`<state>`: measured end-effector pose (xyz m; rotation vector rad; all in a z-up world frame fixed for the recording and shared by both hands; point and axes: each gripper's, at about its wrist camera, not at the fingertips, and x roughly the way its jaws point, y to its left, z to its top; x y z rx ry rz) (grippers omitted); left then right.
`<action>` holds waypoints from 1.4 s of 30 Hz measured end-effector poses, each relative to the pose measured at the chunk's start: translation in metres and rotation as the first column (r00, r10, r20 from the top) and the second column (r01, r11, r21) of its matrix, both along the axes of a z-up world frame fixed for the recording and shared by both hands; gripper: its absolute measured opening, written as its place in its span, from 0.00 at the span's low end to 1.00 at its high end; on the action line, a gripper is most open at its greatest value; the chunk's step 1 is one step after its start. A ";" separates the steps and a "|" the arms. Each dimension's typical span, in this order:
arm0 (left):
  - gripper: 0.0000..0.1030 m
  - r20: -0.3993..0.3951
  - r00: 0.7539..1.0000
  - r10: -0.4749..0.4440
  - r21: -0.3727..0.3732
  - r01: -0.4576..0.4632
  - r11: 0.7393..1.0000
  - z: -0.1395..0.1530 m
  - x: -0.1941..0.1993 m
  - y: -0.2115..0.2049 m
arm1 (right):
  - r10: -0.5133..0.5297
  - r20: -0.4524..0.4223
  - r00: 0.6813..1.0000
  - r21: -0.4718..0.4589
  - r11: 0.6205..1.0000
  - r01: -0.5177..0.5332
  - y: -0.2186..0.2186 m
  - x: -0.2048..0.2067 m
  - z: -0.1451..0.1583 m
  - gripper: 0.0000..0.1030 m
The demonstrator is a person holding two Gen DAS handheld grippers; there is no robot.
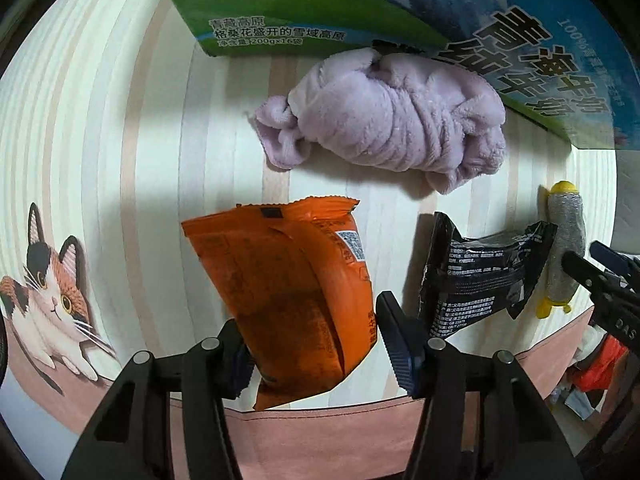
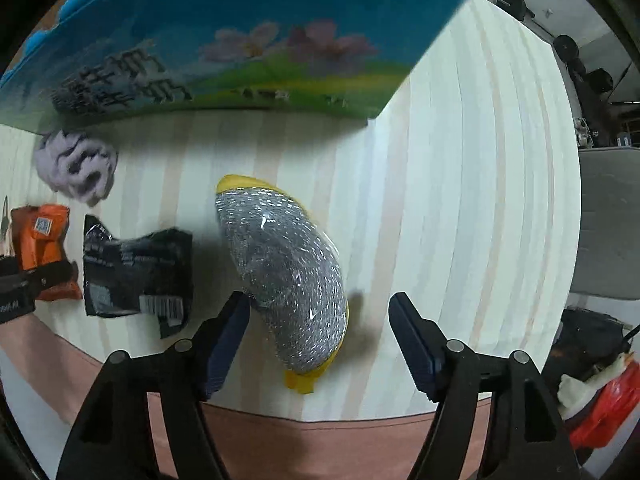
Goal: Organize soft objects
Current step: 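Grasp the orange bag with the left tool while the right grasps the silver sponge, then place the orange bag and sponge in the box and open both tools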
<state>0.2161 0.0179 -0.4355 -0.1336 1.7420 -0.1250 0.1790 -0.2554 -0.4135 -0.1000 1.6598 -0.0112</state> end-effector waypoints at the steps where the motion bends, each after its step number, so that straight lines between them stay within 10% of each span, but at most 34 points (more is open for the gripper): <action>1: 0.51 0.001 1.000 0.002 -0.001 -0.002 1.000 0.000 0.001 0.000 | 0.002 -0.020 1.000 0.012 1.000 -0.002 0.000 0.003 -0.006 0.73; 5: 0.44 0.023 1.000 0.003 -0.004 -0.002 1.000 0.007 0.001 0.000 | -0.041 -0.102 0.994 0.081 0.995 0.050 -0.005 0.008 -0.029 0.45; 18: 0.39 0.122 0.992 0.019 -0.048 -0.013 0.999 0.073 -0.028 0.002 | -0.071 0.048 0.996 0.272 0.961 0.056 0.047 -0.038 0.069 0.43; 31: 0.39 0.300 0.953 0.048 -0.226 0.022 0.974 0.215 0.060 -0.036 | -0.112 0.252 0.961 0.312 0.950 0.029 0.037 0.098 0.205 0.43; 42: 0.39 0.068 0.994 0.089 -0.227 -0.072 0.971 0.109 0.184 -0.060 | -0.224 0.138 0.965 0.218 0.957 0.191 0.025 0.197 0.129 0.43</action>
